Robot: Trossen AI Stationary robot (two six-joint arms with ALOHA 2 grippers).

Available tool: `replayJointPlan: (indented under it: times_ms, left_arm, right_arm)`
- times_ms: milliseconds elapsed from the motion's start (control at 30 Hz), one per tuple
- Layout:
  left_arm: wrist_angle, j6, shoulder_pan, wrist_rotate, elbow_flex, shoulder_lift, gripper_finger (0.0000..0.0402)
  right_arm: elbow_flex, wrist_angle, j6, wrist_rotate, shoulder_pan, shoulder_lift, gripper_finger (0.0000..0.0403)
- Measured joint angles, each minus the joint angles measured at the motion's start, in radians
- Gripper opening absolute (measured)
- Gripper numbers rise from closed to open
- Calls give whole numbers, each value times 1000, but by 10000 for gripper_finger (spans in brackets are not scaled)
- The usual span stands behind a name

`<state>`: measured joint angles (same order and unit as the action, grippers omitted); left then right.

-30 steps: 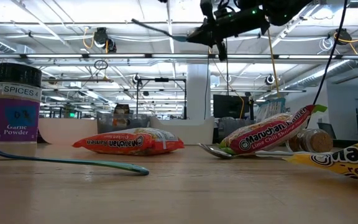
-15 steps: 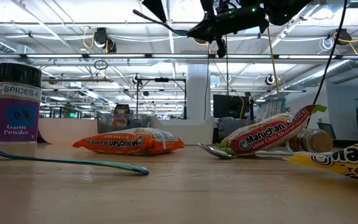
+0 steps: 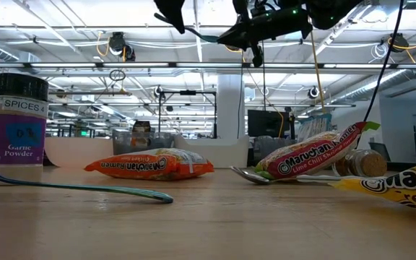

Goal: Pick & Place Food Item
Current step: Put the blue baby spoon into the white bin

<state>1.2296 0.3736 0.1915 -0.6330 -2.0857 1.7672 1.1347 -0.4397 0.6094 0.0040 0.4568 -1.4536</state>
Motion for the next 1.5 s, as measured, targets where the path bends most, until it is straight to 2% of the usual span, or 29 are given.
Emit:
replayJointPlan:
  times_ms: [467,733,867,1033,1100,1200,1500]
  left_arm:
    - [-5,-5,6,3,0,0,91]
    - [-7,-9,7,-4,-1,0,30]
    - [-8,-11,10,-3,-1,0,30]
    - [-7,-10,11,4,-1,0,63]
    - [-6,-10,11,4,-1,0,57]
    - [-7,-13,11,2,-1,0,27]
    - [-7,-12,11,2,-1,0,30]
  right_arm:
    - [0,-4,-1,-1,0,0,0]
    - [0,-3,-1,-1,0,0,0]
    - [0,-3,0,-1,0,0,0]
    - [0,-5,4,-4,0,0,0]
    - [0,-5,5,-4,0,0,0]
    - [0,-5,7,-4,0,0,0]
    - [0,-5,5,-7,-1,0,0]
